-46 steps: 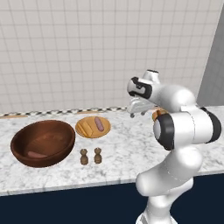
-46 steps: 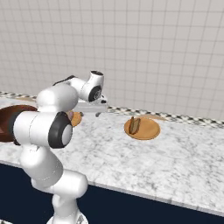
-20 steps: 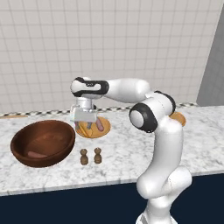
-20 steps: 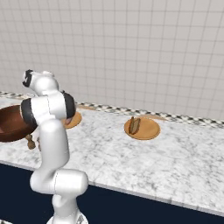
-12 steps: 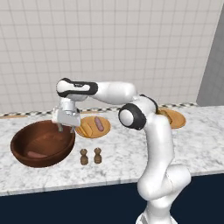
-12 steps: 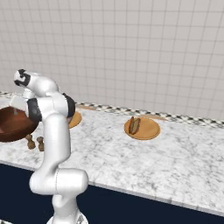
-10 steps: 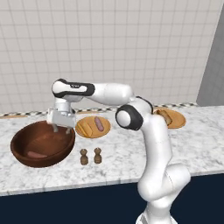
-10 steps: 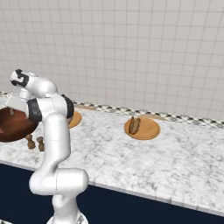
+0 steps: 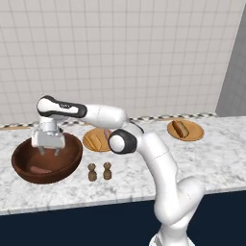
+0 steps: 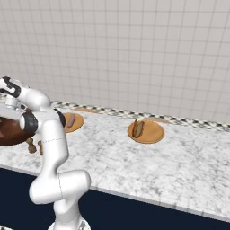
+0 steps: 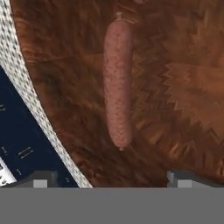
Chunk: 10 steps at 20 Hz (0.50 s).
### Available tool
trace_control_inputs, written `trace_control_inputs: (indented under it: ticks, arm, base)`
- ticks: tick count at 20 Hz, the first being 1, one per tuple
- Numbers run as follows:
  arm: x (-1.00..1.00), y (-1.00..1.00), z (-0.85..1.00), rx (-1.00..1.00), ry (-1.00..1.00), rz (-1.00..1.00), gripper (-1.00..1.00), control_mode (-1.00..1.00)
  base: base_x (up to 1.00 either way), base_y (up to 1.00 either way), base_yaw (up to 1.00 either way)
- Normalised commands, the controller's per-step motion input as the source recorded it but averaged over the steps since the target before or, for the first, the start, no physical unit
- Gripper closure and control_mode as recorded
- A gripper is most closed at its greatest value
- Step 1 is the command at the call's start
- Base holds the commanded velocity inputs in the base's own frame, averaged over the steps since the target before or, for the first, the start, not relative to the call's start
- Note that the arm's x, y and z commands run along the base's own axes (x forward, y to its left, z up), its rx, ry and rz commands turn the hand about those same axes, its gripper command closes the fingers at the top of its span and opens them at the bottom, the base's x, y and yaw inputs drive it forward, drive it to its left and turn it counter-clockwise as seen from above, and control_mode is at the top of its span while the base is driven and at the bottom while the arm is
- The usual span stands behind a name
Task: Place one bun and one sausage from the bowl on each plate.
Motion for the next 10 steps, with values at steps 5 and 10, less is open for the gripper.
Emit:
trace_control_inputs:
  ticks: [5, 10]
  arm:
    - [-0.48, -0.08, -0.48, 0.05, -0.09, 0.14, -1.00, -1.00]
    - [-0.65, -0.26, -0.54, 0.36, -0.14, 0.06, -1.00, -1.00]
  base:
    - [0.00, 0.00, 0.00]
    - [0.00, 0.00, 0.00]
